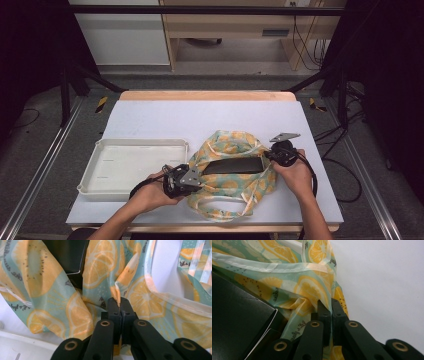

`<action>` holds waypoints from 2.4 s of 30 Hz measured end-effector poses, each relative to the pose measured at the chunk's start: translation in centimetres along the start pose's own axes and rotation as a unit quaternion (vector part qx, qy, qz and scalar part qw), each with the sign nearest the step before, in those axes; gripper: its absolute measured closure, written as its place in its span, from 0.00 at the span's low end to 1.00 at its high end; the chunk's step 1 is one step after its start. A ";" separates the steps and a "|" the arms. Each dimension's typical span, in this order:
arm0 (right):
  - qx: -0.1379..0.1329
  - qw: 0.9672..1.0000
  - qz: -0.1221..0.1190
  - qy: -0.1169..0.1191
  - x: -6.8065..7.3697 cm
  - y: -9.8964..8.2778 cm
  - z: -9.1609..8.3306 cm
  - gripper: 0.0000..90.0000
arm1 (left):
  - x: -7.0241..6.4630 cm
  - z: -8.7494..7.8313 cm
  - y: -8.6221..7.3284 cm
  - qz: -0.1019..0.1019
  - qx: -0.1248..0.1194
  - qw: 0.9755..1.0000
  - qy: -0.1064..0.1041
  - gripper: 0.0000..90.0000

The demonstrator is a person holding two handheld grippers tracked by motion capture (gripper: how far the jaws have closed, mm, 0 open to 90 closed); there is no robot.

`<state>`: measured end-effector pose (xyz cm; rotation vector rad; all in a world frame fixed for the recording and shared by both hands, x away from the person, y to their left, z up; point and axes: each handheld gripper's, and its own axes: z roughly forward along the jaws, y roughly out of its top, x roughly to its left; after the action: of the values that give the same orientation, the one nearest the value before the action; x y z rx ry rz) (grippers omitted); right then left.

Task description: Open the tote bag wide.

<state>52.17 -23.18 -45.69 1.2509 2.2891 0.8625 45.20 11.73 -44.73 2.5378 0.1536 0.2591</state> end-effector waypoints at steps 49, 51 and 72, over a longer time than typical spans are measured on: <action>-0.038 0.999 0.025 -0.018 0.0 -0.5 -3.8 0.69 | -0.1 -1.8 0.2 -0.005 -0.049 0.999 0.007 0.70; -0.052 0.998 0.022 -0.019 0.2 -0.5 -4.6 0.66 | -0.1 -2.3 0.4 -0.007 -0.059 0.998 0.005 0.64; -0.095 0.995 -0.027 0.012 4.5 -1.0 -8.5 0.97 | 2.9 -3.8 4.7 -0.059 -0.090 0.993 0.051 0.87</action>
<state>44.14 -22.55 -40.31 1.0960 2.1888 1.0536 47.44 10.39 -38.56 2.3284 0.3054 0.3402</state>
